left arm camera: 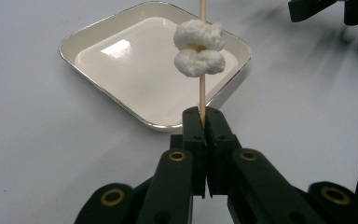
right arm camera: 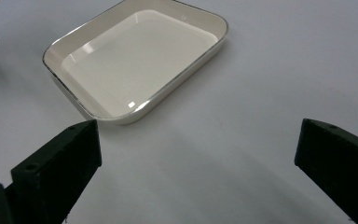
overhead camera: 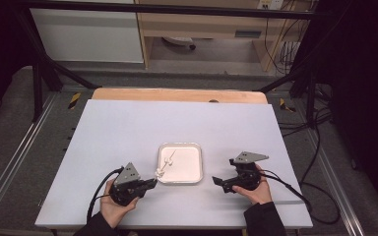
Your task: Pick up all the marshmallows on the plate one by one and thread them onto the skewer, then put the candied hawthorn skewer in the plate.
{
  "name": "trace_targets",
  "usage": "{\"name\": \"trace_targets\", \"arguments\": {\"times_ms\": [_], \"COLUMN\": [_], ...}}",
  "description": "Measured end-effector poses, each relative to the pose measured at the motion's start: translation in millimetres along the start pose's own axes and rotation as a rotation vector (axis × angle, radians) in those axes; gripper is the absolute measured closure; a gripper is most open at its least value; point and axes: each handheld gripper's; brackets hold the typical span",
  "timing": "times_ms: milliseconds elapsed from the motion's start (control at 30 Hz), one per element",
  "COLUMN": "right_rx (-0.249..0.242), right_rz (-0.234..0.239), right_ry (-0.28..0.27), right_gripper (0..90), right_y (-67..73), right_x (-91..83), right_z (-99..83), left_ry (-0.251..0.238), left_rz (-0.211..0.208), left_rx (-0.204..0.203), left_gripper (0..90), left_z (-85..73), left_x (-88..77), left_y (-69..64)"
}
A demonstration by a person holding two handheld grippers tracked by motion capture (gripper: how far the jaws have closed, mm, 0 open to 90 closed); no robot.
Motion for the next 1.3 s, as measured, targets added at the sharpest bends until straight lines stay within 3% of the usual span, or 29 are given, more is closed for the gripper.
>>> {"name": "trace_targets", "arguments": {"times_ms": [300, 700, 1300], "right_rx": [0.005, 0.016, 0.005], "right_rz": [-0.036, -0.033, -0.036], "right_ry": [0.007, -0.008, 0.001], "right_gripper": [0.7, 0.8, 0.8], "right_y": [-12.7, -19.0, -19.0], "right_x": [-10.6, -19.5, -18.8], "right_z": [-10.4, -16.0, -17.9], "left_ry": [0.03, 0.033, 0.117], "left_rz": [0.008, 0.021, 0.056], "left_rx": [-0.02, -0.031, -0.041], "left_gripper": [88.4, 88.3, 88.2], "left_z": [11.6, 29.7, 46.6], "left_x": [-2.3, 2.8, 44.7], "left_y": [8.7, 17.6, 25.6]}}
Point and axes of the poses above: each handheld gripper's, and its own axes: x roughly forward along the jaws, z roughly out of its top, y roughly to its left, and after that the axes turned 8 degrees about x, right-handed
